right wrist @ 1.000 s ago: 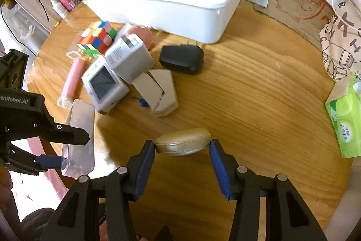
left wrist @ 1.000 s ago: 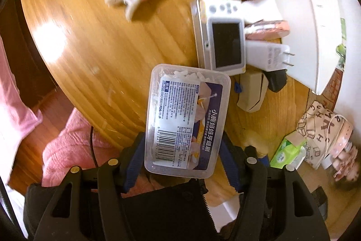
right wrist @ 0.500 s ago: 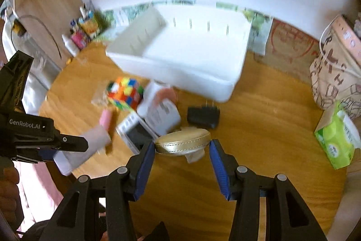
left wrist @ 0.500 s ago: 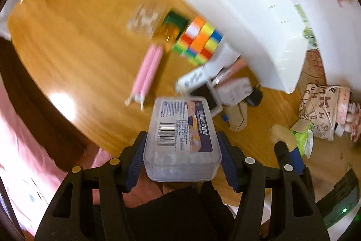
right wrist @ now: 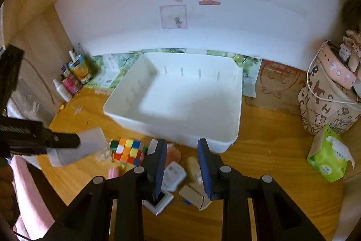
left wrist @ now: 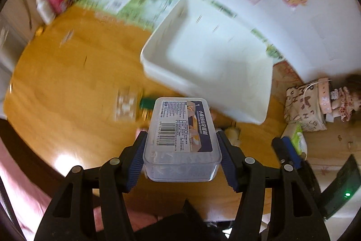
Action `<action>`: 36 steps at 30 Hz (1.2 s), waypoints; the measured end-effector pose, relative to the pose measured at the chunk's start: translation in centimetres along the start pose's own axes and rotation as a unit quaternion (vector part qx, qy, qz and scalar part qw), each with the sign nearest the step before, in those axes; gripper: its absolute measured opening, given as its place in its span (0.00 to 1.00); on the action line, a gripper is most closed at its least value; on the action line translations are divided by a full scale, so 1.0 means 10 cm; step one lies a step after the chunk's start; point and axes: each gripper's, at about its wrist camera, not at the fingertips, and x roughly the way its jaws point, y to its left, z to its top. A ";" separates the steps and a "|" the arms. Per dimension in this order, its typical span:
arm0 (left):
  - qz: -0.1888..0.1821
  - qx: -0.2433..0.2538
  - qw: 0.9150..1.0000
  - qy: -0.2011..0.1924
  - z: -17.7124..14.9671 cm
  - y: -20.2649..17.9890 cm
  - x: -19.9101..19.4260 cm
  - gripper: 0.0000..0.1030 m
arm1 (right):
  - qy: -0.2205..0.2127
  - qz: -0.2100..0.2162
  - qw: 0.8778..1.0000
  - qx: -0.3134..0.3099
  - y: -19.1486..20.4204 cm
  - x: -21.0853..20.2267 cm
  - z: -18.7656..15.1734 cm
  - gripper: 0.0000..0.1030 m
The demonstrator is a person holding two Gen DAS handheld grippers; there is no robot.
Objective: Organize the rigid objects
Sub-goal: 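Carry the clear box over the white bin with the left tool while the right tool carries the compact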
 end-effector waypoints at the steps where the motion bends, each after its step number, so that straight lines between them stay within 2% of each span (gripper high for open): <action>1: -0.002 0.009 1.000 -0.010 0.06 -0.01 -0.03 0.62 | 0.000 -0.006 1.000 0.006 0.00 0.03 0.02 0.27; 6: -0.015 0.056 0.997 -0.056 0.23 -0.08 -0.10 0.62 | 0.004 -0.024 0.999 0.041 -0.08 0.13 0.04 0.27; 15: -0.048 0.114 0.989 -0.079 0.37 -0.10 -0.11 0.62 | 0.006 -0.046 0.992 0.120 -0.37 0.19 -0.14 0.28; 17: -0.055 0.130 0.986 -0.088 0.38 -0.12 -0.12 0.62 | 0.008 -0.043 0.990 0.137 -0.43 0.20 -0.21 0.32; 21: -0.057 0.164 0.979 -0.111 0.39 -0.16 -0.14 0.62 | 0.009 -0.040 0.985 0.170 -0.50 0.26 -0.36 0.46; 25: -0.069 0.182 0.975 -0.107 0.41 -0.15 -0.09 0.62 | 0.019 -0.034 0.982 0.184 -0.49 0.37 -0.50 0.60; 28: -0.074 0.190 0.973 -0.105 0.41 -0.13 -0.07 0.62 | 0.039 -0.039 0.980 0.193 -0.46 0.50 -0.61 0.65; 36: -0.089 0.208 0.970 -0.094 0.44 -0.07 -0.04 0.62 | 0.085 -0.046 0.971 0.217 -0.38 0.83 -0.94 0.66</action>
